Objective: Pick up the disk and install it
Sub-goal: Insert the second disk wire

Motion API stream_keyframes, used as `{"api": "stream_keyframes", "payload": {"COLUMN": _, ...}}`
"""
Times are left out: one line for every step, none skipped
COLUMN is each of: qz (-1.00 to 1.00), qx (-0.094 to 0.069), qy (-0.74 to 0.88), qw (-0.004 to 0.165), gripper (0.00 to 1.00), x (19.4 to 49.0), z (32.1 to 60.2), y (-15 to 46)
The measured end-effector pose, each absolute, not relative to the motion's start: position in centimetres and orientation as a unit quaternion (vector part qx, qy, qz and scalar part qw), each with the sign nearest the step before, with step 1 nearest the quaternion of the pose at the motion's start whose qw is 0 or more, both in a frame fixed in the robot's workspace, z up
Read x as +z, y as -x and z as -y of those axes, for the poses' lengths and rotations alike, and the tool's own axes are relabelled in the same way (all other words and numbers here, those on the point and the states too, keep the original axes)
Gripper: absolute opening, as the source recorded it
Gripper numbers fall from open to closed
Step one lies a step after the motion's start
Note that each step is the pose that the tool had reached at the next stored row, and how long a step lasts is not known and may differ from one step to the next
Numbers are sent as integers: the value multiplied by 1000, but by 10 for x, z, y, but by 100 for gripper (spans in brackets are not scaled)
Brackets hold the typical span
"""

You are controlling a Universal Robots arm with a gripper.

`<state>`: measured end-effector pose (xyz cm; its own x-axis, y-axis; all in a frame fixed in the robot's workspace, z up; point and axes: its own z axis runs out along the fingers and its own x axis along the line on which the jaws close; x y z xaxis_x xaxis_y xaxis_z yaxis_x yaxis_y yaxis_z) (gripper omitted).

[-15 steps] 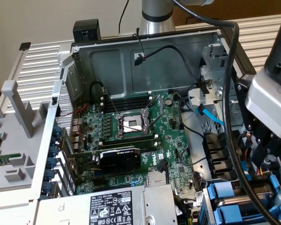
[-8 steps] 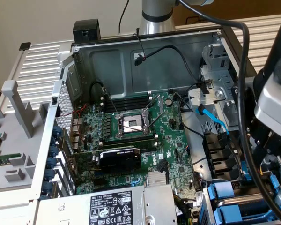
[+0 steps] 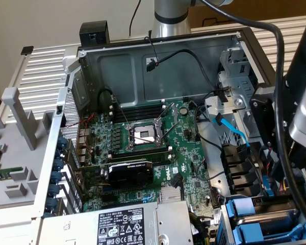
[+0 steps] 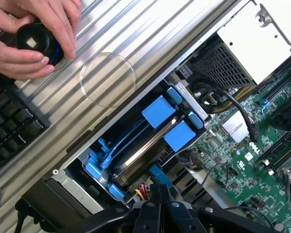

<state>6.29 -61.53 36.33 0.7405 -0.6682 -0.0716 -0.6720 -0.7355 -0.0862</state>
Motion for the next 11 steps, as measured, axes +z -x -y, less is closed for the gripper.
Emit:
{"api": "stream_keyframes", "payload": {"qz": -354, "qx": 18, "qy": 934, "qw": 53, "gripper": 11, "x": 363, "z": 615, "y": -63}}
{"api": "stream_keyframes", "payload": {"qz": -349, "qx": 18, "qy": 935, "qw": 53, "gripper": 11, "x": 363, "z": 615, "y": -63}}
{"api": "stream_keyframes", "payload": {"qz": -345, "qx": 19, "qy": 937, "qw": 53, "gripper": 11, "x": 363, "z": 615, "y": -63}}
{"api": "stream_keyframes", "payload": {"qz": -341, "qx": 19, "qy": 938, "qw": 53, "gripper": 11, "x": 363, "z": 615, "y": -63}}
{"api": "stream_keyframes", "payload": {"qz": -337, "qx": 19, "qy": 940, "qw": 53, "gripper": 11, "x": 363, "z": 615, "y": -63}}
{"api": "stream_keyframes", "payload": {"qz": -334, "qx": 19, "qy": 941, "qw": 53, "gripper": 11, "x": 363, "z": 615, "y": -63}}
{"api": "stream_keyframes", "payload": {"qz": -332, "qx": 19, "qy": 942, "qw": 53, "gripper": 11, "x": 363, "z": 615, "y": -63}}
{"api": "stream_keyframes", "payload": {"qz": -330, "qx": 20, "qy": 942, "qw": 53, "gripper": 11, "x": 363, "z": 615, "y": -63}}
{"api": "stream_keyframes", "payload": {"qz": -330, "qx": 20, "qy": 942, "qw": 53, "gripper": 11, "x": 363, "z": 615, "y": -63}}
{"api": "stream_keyframes", "payload": {"qz": -329, "qx": 20, "qy": 943, "qw": 53, "gripper": 11, "x": 363, "z": 615, "y": -63}}
{"api": "stream_keyframes", "payload": {"qz": -329, "qx": 20, "qy": 943, "qw": 53, "gripper": 11, "x": 363, "z": 615, "y": -63}}
